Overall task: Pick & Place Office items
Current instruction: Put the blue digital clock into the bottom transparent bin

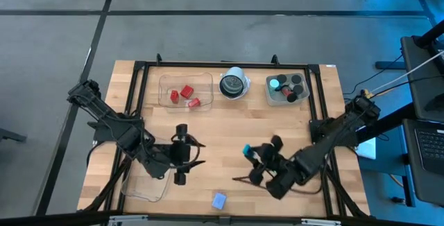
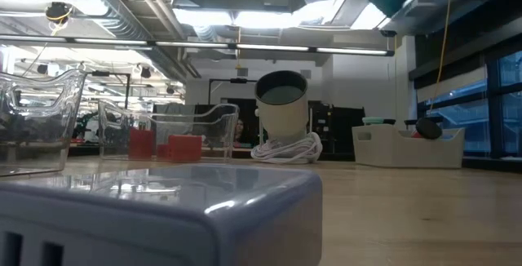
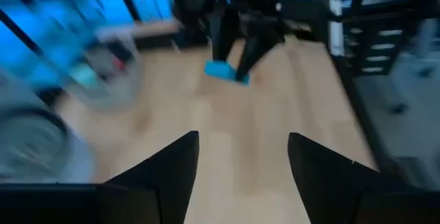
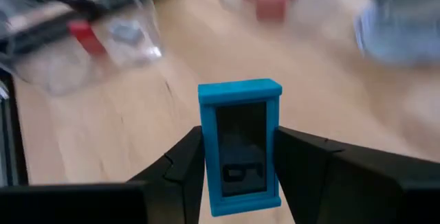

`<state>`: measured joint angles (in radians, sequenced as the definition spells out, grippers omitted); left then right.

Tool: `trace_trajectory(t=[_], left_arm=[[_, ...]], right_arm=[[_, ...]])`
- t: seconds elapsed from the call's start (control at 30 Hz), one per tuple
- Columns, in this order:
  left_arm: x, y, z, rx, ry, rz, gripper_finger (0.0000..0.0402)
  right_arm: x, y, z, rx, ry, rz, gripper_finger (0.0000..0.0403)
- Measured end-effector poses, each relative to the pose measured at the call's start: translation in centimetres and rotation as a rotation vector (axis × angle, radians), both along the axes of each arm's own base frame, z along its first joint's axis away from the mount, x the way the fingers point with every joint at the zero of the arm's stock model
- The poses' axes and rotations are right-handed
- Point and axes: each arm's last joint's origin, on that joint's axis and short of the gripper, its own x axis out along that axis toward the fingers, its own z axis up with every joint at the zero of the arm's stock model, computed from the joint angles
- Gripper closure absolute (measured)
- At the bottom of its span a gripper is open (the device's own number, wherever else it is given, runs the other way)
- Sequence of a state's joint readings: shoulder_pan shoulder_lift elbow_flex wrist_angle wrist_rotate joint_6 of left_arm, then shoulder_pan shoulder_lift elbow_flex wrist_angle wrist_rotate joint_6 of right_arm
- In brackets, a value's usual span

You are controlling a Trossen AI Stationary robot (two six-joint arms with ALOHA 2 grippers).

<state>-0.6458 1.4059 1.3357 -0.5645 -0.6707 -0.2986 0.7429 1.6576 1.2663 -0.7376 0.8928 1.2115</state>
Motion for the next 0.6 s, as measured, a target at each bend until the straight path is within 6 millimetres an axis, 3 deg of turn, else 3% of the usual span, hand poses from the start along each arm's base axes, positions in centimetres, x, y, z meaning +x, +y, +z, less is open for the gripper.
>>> trace_trajectory(t=[0.17,0.37,0.6], left_arm=[[0.7,0.4,0.8,0.096,-0.129,0.147,0.0181],[2.1,2.5,1.2,-0.351,-0.282,0.427,0.0182],[3.5,5.4,0.5,-0.680,-0.199,0.500,0.0182]], right_arm=[[2.6,-1.6,2.3,-0.176,-0.027,0.171,0.0264],[4.8,-3.2,3.3,-0.488,0.064,0.420,0.0264],[5.9,-5.7,3.4,-0.676,0.164,0.374,0.0264]])
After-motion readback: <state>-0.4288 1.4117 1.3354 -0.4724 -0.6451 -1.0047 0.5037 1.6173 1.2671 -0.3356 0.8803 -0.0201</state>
